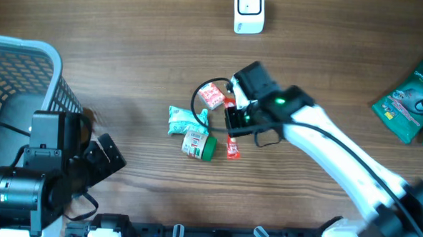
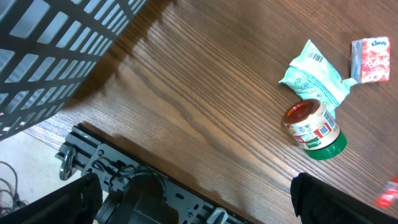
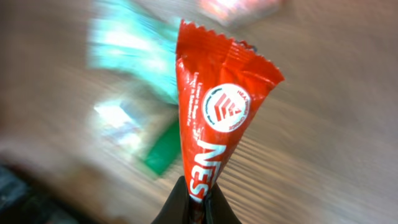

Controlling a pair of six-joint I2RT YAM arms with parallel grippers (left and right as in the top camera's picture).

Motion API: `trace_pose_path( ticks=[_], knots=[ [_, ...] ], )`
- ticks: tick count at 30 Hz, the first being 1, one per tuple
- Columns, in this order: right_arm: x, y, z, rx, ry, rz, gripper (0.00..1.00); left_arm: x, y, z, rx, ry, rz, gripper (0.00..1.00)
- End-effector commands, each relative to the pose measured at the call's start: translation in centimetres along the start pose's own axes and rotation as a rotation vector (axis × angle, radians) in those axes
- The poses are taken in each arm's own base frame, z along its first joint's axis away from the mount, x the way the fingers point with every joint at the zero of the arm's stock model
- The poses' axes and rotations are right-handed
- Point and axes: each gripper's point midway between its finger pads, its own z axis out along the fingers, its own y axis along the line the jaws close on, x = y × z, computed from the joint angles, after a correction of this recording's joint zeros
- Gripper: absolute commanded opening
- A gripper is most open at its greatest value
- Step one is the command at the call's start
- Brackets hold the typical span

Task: Scan the item barcode
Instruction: 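Grasp the red Nescafe stick with the right gripper, then raise the Nescafe stick to the scanner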

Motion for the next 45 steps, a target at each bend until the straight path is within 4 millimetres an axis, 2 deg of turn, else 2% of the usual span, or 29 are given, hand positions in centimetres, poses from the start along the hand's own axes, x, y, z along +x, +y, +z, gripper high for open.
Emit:
trace_pose_path(
  ticks=[1,3,5,10,14,17,19,20,22,27,28,31,33,35,38,40,42,45],
  knots=[
    [-1.0,6.7,-6.4,-0.32,-0.189,-0.5,0.04,0.0,-0.1,-0.1,0.006,0.001,-0.007,1.0],
    [-1.8,9.3,-9.3,-0.411,-0.328,-0.679,0.04,0.0,-0.1,-0.1,0.006,0.001,-0.007,1.0],
    [-3.0,11.3,-11.1,-0.475,-0.459,-0.846,0.04,0.1,-0.1,-0.1,0.006,0.001,-0.007,1.0],
    [-3.1,16.4,-16.2,-0.662,-0.817,-1.388,0.04,0.1,-0.1,-0.1,0.006,0.001,-0.007,1.0],
    [-1.0,18.3,-19.3,-0.759,-1.064,-1.753,0.04,0.1,-0.1,-0.1,0.006,0.001,-0.007,1.0],
    [-1.0,18.5,-19.7,-0.758,-1.11,-1.801,0.04,0.1,-0.1,-0.1,0.006,0.001,-0.007,1.0],
    [-2.1,17.8,-17.9,-0.772,-0.932,-1.554,0.04,0.0,-0.1,-0.1,0.006,0.002,-0.007,1.0],
    [-2.9,16.4,-15.1,-0.758,-0.719,-1.252,0.04,0.1,-0.1,-0.1,0.006,0.001,-0.007,1.0],
    [-2.5,15.6,-13.4,-0.843,-0.461,-0.837,0.04,0.1,-0.1,-0.1,0.006,0.001,-0.007,1.0],
    [-2.3,15.1,-13.3,-0.928,0.123,0.305,0.07,0.1,-0.1,-0.1,0.006,0.001,-0.007,1.0],
    [-1.6,15.3,-13.9,-0.947,0.268,0.477,0.04,0.1,-0.1,-0.1,0.006,0.001,-0.007,1.0],
    [-0.5,15.5,-15.9,-0.948,0.602,0.831,0.04,0.1,-0.1,-0.1,0.006,0.001,-0.007,1.0],
    [0.3,15.2,-17.6,-0.924,0.828,0.995,0.04,0.0,-0.1,-0.1,0.006,0.002,-0.007,1.0],
    [0.6,14.7,-19.3,-0.96,0.902,0.95,0.04,0.0,-0.1,-0.1,0.006,0.002,-0.007,1.0],
    [-0.8,13.7,-20.1,-1.014,0.811,0.878,0.04,0.1,-0.1,-0.1,0.006,0.001,-0.007,1.0],
    [-1.4,13.9,-20.9,-1.054,0.73,0.766,0.04,0.1,-0.1,-0.1,0.006,0.001,-0.007,1.0],
    [-1.7,14.2,-21.4,-1.077,0.678,0.687,0.04,0.0,-0.1,-0.1,0.006,0.002,-0.007,1.0],
    [-1.8,14.2,-21.4,-1.081,0.668,0.673,0.04,0.1,-0.1,-0.1,0.006,0.001,-0.007,1.0]
  ],
)
